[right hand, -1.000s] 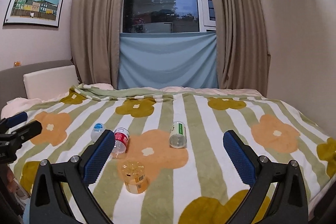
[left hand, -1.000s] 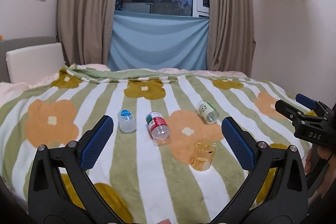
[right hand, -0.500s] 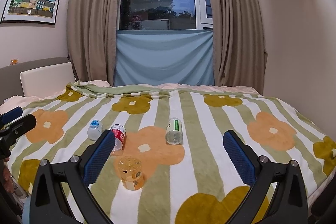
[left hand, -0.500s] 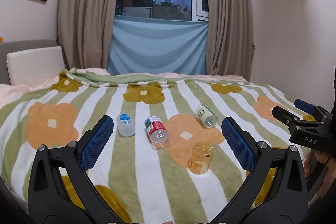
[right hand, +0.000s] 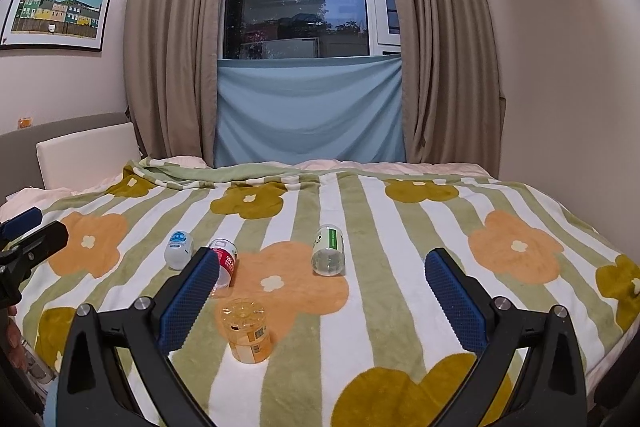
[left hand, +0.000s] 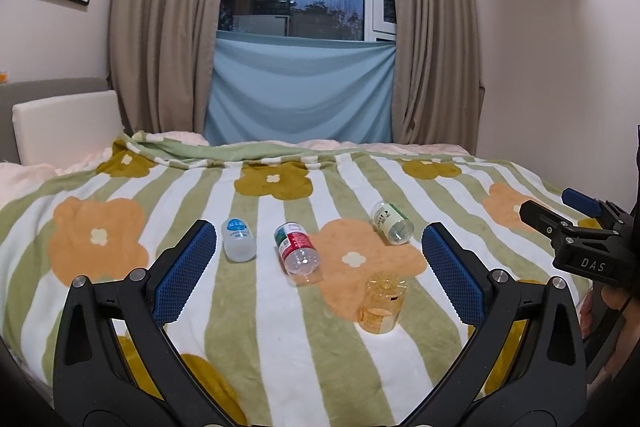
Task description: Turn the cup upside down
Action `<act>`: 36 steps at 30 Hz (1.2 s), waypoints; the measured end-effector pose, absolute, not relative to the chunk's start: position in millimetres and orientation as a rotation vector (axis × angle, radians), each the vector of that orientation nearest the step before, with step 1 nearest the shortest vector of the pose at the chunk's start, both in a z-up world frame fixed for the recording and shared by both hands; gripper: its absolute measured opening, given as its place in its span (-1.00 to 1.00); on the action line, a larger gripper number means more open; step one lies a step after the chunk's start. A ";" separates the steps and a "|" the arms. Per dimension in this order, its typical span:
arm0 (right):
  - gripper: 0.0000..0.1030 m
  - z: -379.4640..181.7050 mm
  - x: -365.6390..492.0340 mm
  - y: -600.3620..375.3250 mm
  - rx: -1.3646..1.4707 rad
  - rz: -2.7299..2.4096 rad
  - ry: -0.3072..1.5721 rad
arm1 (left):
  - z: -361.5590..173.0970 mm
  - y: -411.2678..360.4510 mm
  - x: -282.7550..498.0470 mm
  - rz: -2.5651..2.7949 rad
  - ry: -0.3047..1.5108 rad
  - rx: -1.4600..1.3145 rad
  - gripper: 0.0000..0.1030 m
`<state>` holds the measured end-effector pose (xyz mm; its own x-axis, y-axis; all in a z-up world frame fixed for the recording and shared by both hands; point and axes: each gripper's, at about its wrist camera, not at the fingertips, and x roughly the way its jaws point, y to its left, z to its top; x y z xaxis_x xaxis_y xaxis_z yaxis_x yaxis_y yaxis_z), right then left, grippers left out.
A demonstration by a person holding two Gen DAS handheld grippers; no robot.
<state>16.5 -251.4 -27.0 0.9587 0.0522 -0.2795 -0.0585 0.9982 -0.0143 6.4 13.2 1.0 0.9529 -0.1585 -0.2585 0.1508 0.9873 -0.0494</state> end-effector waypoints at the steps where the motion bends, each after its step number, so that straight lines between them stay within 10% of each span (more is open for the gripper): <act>1: 0.99 -27.0 16.2 -251.5 -0.023 0.056 0.283 | 0.9 13.2 6.2 -0.157 0.264 -0.028 0.99; 36: 0.99 -20.5 15.1 -251.1 -0.027 0.060 0.271 | 9.1 12.8 2.1 -0.101 0.240 -0.002 0.99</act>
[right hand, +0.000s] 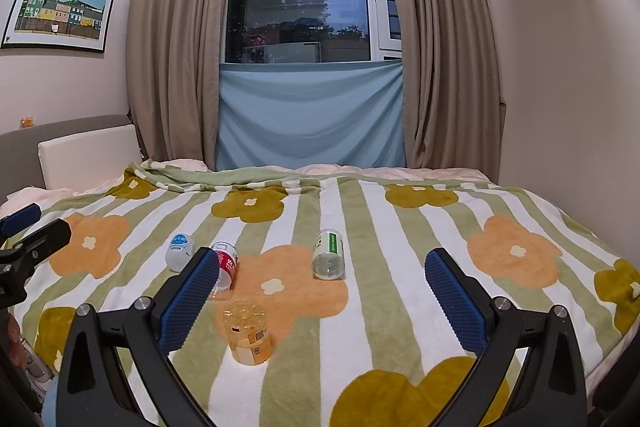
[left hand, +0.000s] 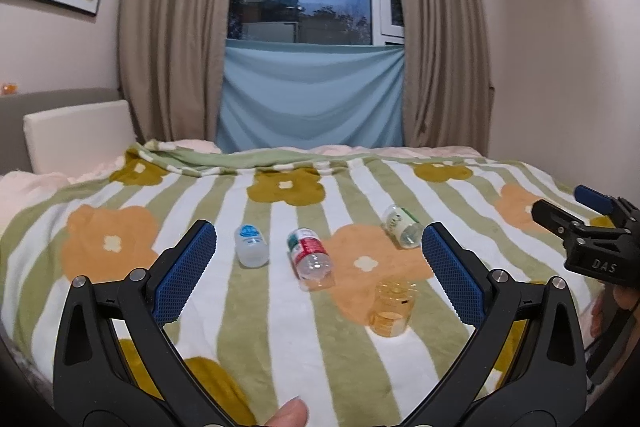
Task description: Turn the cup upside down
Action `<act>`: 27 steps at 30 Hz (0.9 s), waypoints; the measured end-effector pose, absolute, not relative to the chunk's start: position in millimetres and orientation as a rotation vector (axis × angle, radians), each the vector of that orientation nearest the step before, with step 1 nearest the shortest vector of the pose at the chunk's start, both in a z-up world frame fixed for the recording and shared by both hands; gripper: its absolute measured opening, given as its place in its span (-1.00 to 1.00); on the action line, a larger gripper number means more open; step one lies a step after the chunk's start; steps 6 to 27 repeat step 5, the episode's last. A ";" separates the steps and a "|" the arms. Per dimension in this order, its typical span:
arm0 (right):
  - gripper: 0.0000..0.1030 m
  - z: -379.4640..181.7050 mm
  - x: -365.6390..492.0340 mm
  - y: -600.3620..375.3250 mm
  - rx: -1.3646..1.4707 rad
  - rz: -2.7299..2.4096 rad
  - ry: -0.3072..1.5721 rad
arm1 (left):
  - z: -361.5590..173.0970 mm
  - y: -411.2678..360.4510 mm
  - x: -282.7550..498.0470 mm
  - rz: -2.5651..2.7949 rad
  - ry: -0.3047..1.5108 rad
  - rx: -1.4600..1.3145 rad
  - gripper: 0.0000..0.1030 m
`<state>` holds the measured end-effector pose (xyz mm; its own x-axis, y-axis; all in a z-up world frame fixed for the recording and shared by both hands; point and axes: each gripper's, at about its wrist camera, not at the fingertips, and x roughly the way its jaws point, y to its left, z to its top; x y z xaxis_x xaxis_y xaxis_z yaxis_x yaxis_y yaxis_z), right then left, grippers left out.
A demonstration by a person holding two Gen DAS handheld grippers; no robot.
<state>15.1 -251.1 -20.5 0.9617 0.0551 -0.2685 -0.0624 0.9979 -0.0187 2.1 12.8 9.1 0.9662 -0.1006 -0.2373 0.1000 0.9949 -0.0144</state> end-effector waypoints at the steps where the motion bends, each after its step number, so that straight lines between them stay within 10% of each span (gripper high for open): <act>1: 0.99 -20.9 14.8 -251.2 -0.026 0.060 0.271 | 9.5 13.5 2.3 -0.107 0.238 -0.008 0.99; 27: 0.99 -21.1 14.6 -251.5 -0.026 0.060 0.271 | 9.9 19.5 2.8 -0.122 0.226 -0.045 0.99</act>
